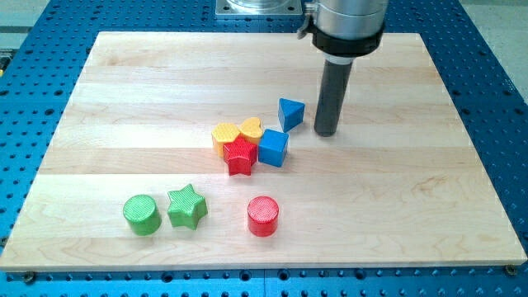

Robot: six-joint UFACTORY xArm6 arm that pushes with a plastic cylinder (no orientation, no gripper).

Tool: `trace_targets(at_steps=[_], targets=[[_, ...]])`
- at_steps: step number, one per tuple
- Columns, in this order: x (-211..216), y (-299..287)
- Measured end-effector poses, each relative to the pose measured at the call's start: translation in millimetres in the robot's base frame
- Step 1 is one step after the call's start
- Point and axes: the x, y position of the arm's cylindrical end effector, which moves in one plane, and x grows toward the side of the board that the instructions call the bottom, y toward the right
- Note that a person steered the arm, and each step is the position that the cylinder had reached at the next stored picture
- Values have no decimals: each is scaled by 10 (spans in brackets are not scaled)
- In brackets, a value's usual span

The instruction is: Place the blue blocks on the right side of the heart

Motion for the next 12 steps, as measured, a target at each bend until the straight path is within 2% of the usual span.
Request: trace_targets(at_steps=[1, 2, 6, 8, 10, 12], targets=[[-140, 16], [-482, 94], [-143, -305], [-560, -356], [-373, -712], [-287, -670]])
